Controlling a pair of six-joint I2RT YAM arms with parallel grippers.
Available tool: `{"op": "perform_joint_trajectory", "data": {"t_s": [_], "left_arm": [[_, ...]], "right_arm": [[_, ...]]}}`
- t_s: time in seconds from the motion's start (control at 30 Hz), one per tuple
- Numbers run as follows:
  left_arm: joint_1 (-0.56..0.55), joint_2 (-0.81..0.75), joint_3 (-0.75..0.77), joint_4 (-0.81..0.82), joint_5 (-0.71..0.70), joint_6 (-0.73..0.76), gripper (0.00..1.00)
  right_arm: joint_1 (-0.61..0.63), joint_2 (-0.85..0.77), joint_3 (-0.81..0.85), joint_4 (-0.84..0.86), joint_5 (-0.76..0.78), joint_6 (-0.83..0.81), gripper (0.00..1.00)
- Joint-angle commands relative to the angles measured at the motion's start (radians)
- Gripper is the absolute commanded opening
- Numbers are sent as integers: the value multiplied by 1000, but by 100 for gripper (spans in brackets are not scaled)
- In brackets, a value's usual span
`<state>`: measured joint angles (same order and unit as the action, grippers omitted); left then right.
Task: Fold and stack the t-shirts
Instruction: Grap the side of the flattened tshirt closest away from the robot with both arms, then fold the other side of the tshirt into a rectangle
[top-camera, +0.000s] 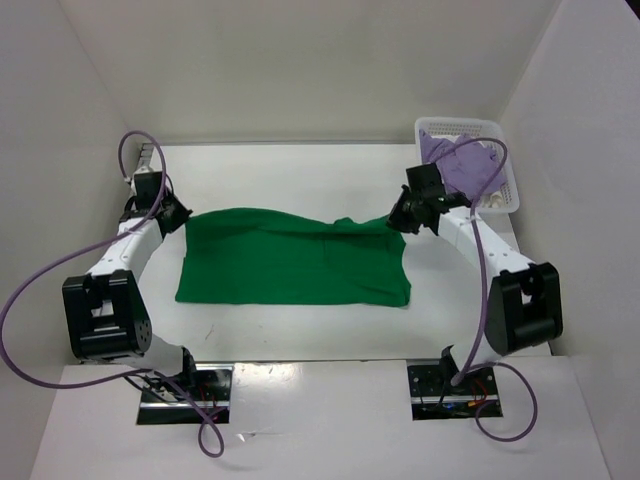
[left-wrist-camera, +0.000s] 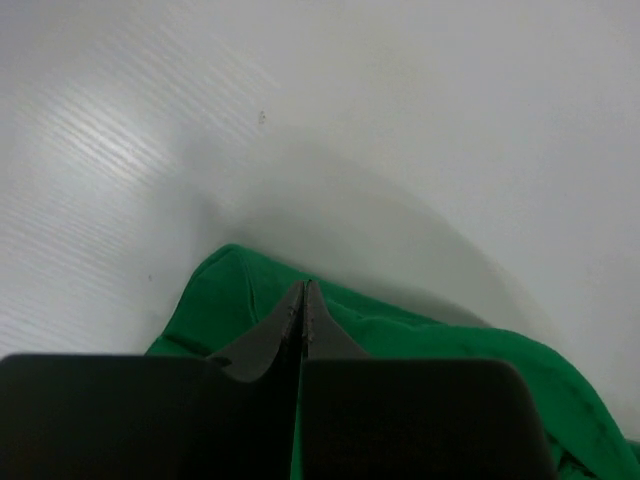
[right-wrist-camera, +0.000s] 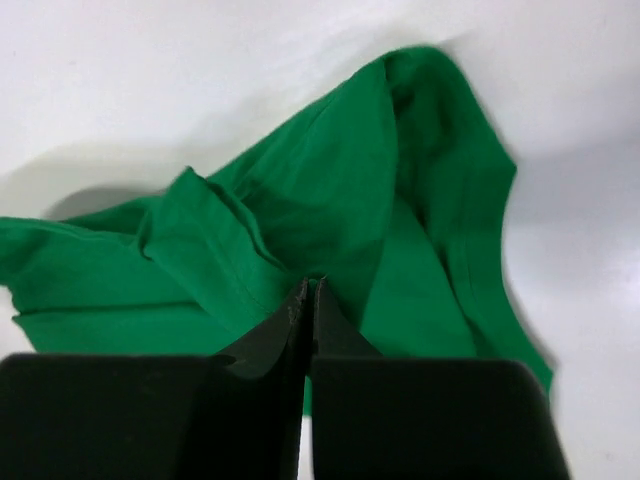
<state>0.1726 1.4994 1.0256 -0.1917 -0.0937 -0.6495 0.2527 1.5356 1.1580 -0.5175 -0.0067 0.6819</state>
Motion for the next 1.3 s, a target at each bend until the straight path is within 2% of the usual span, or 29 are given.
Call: {"op": "perform_joint_trajectory", "data": {"t_s": [0.0,0.43,0.67,0.73,0.83,0.9,0.97,1.03,1.1,1.13,1.17,1.27], "left_arm": [[7,-56,-30,-41,-29,30,0],[16,-97,-84,-84,-89,57,0],[16,-97,-93,-104,-89,57,0],[16,-108,-93,-114,-89,57,5],[16,-131,-93,-123,-123,57,8],[16,-142,-81,-134,-123,57,26],[16,-160,-55,-155,-144,48,37],[16,-188,-55,-155,-156,38,39],[16,-202,-45,-155,-156,27,39],[16,-202,-45,-155,-138,27,39],[16,-202,-45,-135,-118,27,37],[16,-202,-79,-101,6,5,36]], "right_arm": [[2,-113,-108,-13,-35,51,1],[2,-374,-372,-113,-119,163,3],[2,-427,-403,-147,-119,185,12],[2,-437,-403,-156,-119,185,18],[2,-446,-391,-165,-119,185,20],[2,-447,-371,-176,-119,176,21],[2,-447,-345,-185,-108,156,23],[40,-398,-330,-158,-119,142,23],[89,-347,-278,-139,-98,142,15],[150,-322,-256,-113,-85,142,5],[205,-269,-217,-96,-61,142,0],[258,-168,-138,-26,-61,133,0]]}}
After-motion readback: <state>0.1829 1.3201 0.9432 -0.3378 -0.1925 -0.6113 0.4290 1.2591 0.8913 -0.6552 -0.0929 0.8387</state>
